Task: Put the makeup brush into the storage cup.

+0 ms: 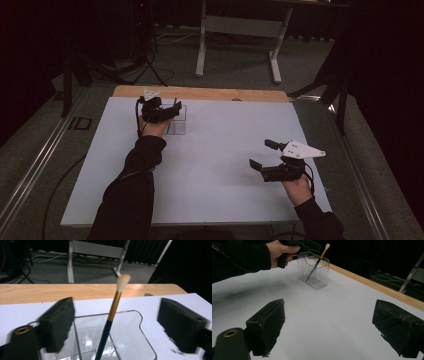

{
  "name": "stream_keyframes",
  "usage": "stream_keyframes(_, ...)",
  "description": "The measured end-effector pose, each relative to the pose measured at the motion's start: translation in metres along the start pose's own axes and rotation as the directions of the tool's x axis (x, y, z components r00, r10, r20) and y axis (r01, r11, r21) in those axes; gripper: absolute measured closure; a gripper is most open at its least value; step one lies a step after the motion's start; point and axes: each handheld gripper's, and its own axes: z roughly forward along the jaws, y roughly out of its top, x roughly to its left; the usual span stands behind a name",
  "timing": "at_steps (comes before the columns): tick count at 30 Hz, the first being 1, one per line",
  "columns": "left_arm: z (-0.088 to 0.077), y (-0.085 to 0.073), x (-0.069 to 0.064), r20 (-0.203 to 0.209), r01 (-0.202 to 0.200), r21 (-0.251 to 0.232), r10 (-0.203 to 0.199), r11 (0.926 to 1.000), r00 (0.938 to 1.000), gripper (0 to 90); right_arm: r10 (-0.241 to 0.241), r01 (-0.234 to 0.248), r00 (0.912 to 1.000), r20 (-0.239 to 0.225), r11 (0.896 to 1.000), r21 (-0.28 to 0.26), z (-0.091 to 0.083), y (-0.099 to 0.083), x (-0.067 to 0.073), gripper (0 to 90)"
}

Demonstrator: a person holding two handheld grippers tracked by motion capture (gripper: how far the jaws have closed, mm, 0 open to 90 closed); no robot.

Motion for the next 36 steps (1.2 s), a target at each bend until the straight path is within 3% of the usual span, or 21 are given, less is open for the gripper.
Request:
stream_keyframes(3, -0.003, 0.003, -0.002, 0.008, 0.0, 0.003, 0.0, 1.0, 1.0, 9.4, 0.004, -0.004, 1.0, 0.001, 1.0, -0.005, 0.0, 0.0, -0.001, 11.0)
stream_keyframes(5, -0.007, 0.005, -0.001, 0.049, -0.003, 0.001, 0.003, 1.0, 0.9988, 0.6, 0.009, -0.009, 0.9999, 0.004, 1.0, -0.013, -0.001, 0.001, -0.001, 10.9)
stream_keyframes(6, -0.008, 0.006, -0.002, 0.04, 0.001, -0.003, -0.001, 1.0, 0.9992, 0.6, 0.009, -0.009, 0.9999, 0.004, 1.0, -0.013, -0.001, 0.001, -0.001, 10.9)
stream_keyframes(8, -0.011, 0.009, -0.003, 0.066, 0.012, -0.002, -0.012, 0.9999, 0.9977, 0.2, 0.006, -0.005, 0.9999, 0.012, 1.0, -0.023, -0.001, 0.002, -0.002, 10.9)
stream_keyframes(14, -0.019, 0.014, -0.007, 0.082, -0.037, 0.012, 0.036, 0.9992, 0.996, 0.2, 0.021, -0.021, 0.9997, 0.01, 1.0, -0.017, -0.001, 0.001, -0.002, 10.9)
stream_keyframes(16, -0.021, 0.015, -0.009, 0.122, -0.048, 0.029, 0.044, 0.9984, 0.9915, 0.1, 0.017, -0.017, 0.9998, 0.011, 1.0, -0.016, -0.001, 0.0, -0.003, 10.9)
stream_keyframes(17, -0.023, 0.015, -0.011, 0.113, -0.066, 0.023, 0.063, 0.9975, 0.9915, 0.2, 0.019, -0.019, 0.9998, 0.011, 1.0, -0.013, -0.001, 0.0, -0.003, 10.9)
stream_keyframes(19, -0.027, 0.015, -0.014, 0.133, -0.098, 0.015, 0.095, 0.9951, 0.9866, 0.2, 0.023, -0.023, 0.9997, 0.012, 1.0, -0.009, -0.001, -0.001, -0.003, 10.9)
stream_keyframes(27, -0.041, 0.019, -0.016, 0.146, -0.119, 0.001, 0.118, 0.9929, 0.9823, 0.2, 0.029, -0.029, 0.9996, 0.004, 1.0, -0.008, 0.001, -0.001, -0.003, 10.9)
stream_keyframes(36, -0.057, 0.022, -0.014, 0.19, -0.126, -0.007, 0.125, 0.9921, 0.9739, 0.2, 0.05, -0.05, 0.9987, 0.003, 0.999, 0.0, 0.001, -0.002, -0.005, 10.9)
